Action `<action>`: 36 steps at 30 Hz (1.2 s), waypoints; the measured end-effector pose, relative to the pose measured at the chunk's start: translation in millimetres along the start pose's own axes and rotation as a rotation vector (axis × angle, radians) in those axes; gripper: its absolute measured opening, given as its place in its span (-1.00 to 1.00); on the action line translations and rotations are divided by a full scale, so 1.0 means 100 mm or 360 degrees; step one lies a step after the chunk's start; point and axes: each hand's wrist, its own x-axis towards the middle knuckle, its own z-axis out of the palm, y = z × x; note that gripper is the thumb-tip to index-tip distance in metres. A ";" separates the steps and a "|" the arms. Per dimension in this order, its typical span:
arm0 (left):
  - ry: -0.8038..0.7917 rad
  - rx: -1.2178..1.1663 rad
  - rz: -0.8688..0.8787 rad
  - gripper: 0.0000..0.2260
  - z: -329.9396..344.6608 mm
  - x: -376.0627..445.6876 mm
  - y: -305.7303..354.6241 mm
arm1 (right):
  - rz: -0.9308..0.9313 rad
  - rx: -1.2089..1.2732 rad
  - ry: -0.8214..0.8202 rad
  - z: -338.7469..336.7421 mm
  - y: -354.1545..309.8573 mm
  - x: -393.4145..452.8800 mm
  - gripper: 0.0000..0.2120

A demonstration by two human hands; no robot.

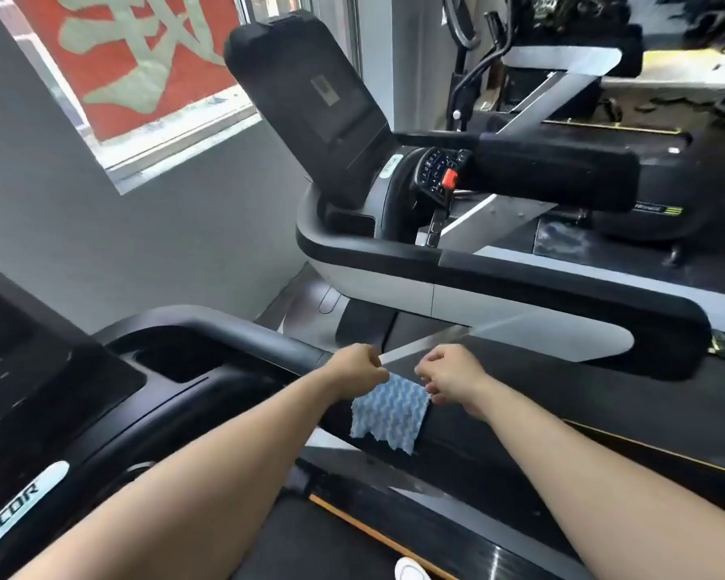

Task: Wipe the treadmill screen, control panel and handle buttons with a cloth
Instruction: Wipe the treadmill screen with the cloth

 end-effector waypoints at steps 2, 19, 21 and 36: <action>0.0007 0.0072 -0.0035 -0.75 0.12 0.10 -0.02 | 0.0077 -0.0105 0.0030 0.04 0.09 0.08 -0.93; 0.0135 -0.0202 -0.0181 -0.93 0.30 0.40 0.00 | 0.0125 -0.0532 0.0160 0.23 0.30 0.49 -0.93; 0.0194 -0.0258 -0.0172 -0.93 0.17 0.38 -0.03 | 0.0190 -0.0196 0.0154 0.24 0.22 0.54 -0.89; 0.0676 -0.0171 0.0063 -0.66 -1.13 -0.14 -0.35 | -0.0649 -0.0338 -0.0395 0.37 -1.11 0.70 -0.56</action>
